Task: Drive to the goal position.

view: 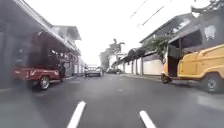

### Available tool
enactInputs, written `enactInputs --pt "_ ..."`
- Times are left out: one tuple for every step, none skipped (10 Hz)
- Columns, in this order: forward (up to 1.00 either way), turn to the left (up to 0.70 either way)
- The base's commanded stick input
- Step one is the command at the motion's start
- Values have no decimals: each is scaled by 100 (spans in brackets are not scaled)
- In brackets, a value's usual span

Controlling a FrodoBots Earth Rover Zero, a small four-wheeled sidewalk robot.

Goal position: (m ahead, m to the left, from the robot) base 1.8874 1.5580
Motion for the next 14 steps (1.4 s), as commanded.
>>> enactInputs --pt "70 0" --pt "70 0" --pt "70 0" --pt "70 0" --pt "70 0" --pt "70 0" --pt "70 0" --pt "70 0" --pt "70 0" --pt "70 0" --pt "70 0" --pt "70 0" --pt "70 0" --pt "70 0"
